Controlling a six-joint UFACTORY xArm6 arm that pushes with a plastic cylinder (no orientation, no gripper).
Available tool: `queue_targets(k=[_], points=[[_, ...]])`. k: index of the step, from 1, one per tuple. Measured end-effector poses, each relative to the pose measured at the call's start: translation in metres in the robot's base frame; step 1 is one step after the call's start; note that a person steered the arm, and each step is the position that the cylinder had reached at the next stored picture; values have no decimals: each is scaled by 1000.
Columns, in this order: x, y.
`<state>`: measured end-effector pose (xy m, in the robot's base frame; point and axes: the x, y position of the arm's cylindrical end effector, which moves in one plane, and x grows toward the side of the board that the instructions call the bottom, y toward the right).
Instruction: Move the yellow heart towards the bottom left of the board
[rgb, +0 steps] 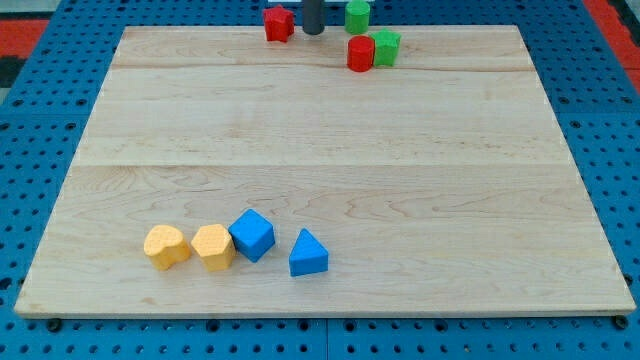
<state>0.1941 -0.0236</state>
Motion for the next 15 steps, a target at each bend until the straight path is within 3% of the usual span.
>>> queue_targets(k=[2,4,6,8,10,11,15], points=[[-1,-129],[54,-186],[129,-163],[143,-139],[204,-39],[204,10],[206,33]])
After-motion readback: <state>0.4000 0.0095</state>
